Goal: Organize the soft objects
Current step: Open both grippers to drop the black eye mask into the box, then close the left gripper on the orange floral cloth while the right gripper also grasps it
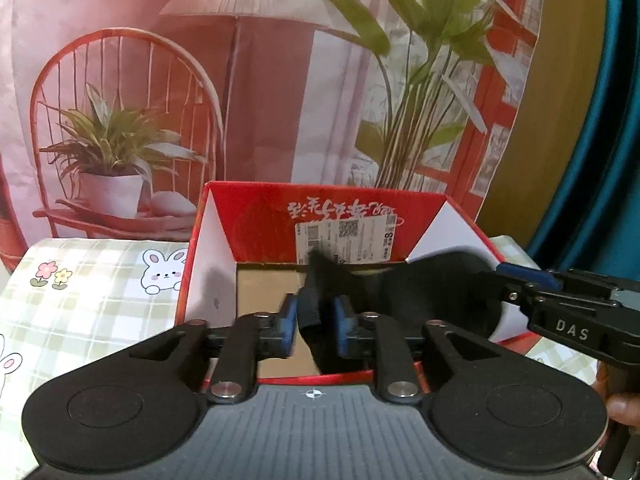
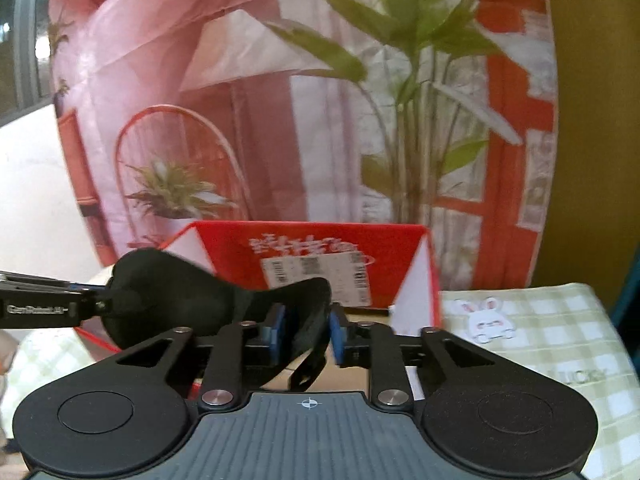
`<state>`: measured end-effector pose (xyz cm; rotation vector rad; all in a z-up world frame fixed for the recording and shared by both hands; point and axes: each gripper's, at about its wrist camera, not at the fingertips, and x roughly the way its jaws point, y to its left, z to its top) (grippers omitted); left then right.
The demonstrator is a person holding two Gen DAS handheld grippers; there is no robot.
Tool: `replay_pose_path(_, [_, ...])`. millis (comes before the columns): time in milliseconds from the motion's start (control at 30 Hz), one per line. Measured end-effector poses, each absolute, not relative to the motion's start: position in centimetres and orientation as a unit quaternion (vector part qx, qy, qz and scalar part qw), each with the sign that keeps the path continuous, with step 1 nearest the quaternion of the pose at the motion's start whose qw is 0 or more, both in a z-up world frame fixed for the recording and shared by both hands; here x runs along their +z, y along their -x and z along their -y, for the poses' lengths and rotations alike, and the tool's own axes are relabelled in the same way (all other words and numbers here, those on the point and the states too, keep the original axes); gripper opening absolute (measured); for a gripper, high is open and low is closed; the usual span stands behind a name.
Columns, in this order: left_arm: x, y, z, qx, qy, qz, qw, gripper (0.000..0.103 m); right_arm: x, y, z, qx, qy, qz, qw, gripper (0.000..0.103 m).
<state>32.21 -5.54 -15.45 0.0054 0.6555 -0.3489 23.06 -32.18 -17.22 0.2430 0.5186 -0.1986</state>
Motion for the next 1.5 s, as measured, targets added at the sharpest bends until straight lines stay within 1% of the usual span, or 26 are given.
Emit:
replay_pose_path(33, [-15.5, -32.1, 5.4, -0.170, -0.003, -0.321, 0.932, 0.040, -17.4, -23.0, 32.3, -0.103, -0.120, -0.256, 0.954, 0.028])
replay_pose_path(67, [-15.5, -32.0, 5.3, -0.171, -0.003, -0.320, 0.932, 0.044, -17.5, -22.8, 32.4, -0.106, -0.123, -0.256, 0.953, 0.030])
replay_pose_path(100, [-15.4, -31.7, 5.2, -0.172, -0.003, -0.320, 0.932, 0.045, -17.4, -22.5, 32.4, -0.108, -0.125, -0.255, 0.953, 0.031])
replay_pose_path(167, [-15.3, -31.3, 4.9, -0.172, -0.009, -0.323, 0.931, 0.045, -17.3, -21.8, 32.3, -0.109, -0.127, -0.249, 0.954, 0.036])
replay_pose_path(367, [-14.9, -29.5, 3.9, -0.172, -0.011, -0.336, 0.926, 0.045, -16.2, -19.6, 31.1, -0.084, -0.128, -0.244, 0.958, 0.037])
replay_pose_path(767, [-16.7, -24.3, 3.2, -0.202, 0.009, -0.394, 0.896, 0.045, -17.1, -14.1, 25.8, -0.039, -0.161, -0.275, 0.947, 0.037])
replay_pose_path(900, [-17.2, -22.5, 2.5, -0.210, 0.032, -0.398, 0.892, 0.045, -17.9, -12.4, 23.7, -0.024, -0.163, -0.289, 0.943, 0.037])
replay_pose_path(1167, [-19.5, -21.4, 2.8, -0.218, 0.072, -0.434, 0.871, 0.045, -20.1, -10.1, 20.8, -0.015, -0.167, -0.305, 0.938, 0.037])
replay_pose_path(1333, [-20.1, -20.6, 3.3, -0.222, 0.073, -0.429, 0.873, 0.045, -20.6, -9.5, 20.8, -0.011, -0.179, -0.307, 0.934, 0.037])
replay_pose_path(1400, [-20.1, -20.3, 3.3, -0.218, 0.066, -0.423, 0.877, 0.034, -20.7, -9.3, 20.9, -0.010, -0.183, -0.307, 0.934, 0.037])
replay_pose_path(1433, [-20.1, -20.2, 3.3, -0.220, 0.060, -0.419, 0.879, 0.025, -20.8, -9.3, 21.0, -0.010, -0.186, -0.306, 0.934, 0.037])
replay_pose_path(1467, [-19.9, -20.0, 3.2, -0.223, 0.062, -0.412, 0.881, 0.019, -20.8, -9.3, 21.1, -0.011, -0.188, -0.305, 0.933, 0.037])
replay_pose_path(1500, [-19.8, -19.7, 3.0, -0.225, 0.066, -0.403, 0.885, 0.017, -20.8, -9.2, 21.1, -0.011, -0.191, -0.304, 0.933, 0.037])
